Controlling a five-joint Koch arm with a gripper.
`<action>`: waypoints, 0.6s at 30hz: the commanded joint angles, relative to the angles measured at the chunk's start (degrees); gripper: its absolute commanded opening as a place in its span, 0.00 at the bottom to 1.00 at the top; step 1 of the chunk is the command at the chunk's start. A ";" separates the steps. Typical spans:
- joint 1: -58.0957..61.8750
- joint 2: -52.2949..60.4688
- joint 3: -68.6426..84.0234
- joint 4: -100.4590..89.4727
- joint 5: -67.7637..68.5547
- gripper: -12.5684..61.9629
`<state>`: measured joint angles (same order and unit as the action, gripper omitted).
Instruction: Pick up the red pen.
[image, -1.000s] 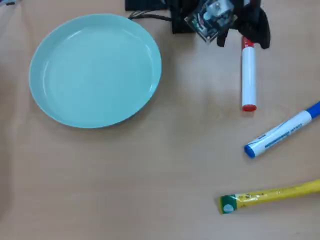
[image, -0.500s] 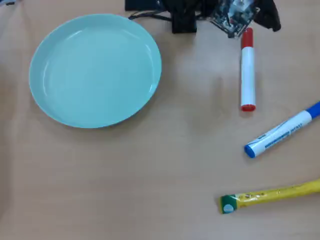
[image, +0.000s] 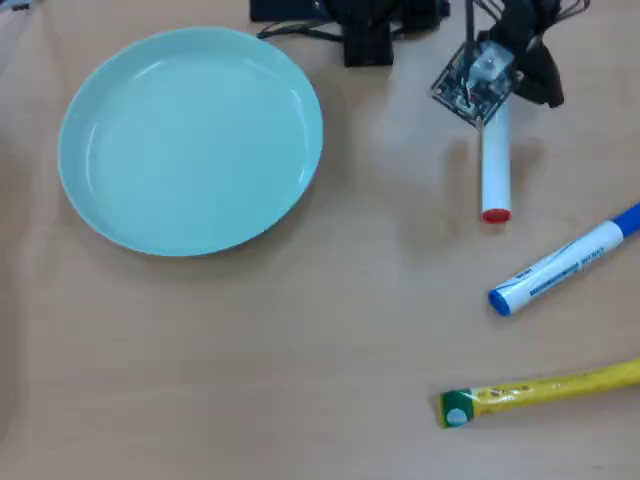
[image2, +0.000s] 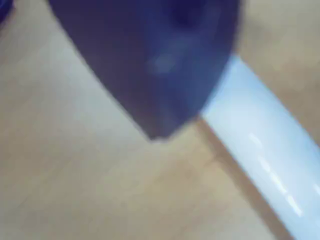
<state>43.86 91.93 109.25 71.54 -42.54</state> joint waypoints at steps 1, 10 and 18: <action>0.09 -2.20 -1.05 -3.52 -0.35 0.83; 1.93 -7.91 1.93 -10.11 -0.44 0.83; 2.37 -13.54 3.16 -15.47 0.88 0.69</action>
<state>46.23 80.33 111.97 63.46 -42.19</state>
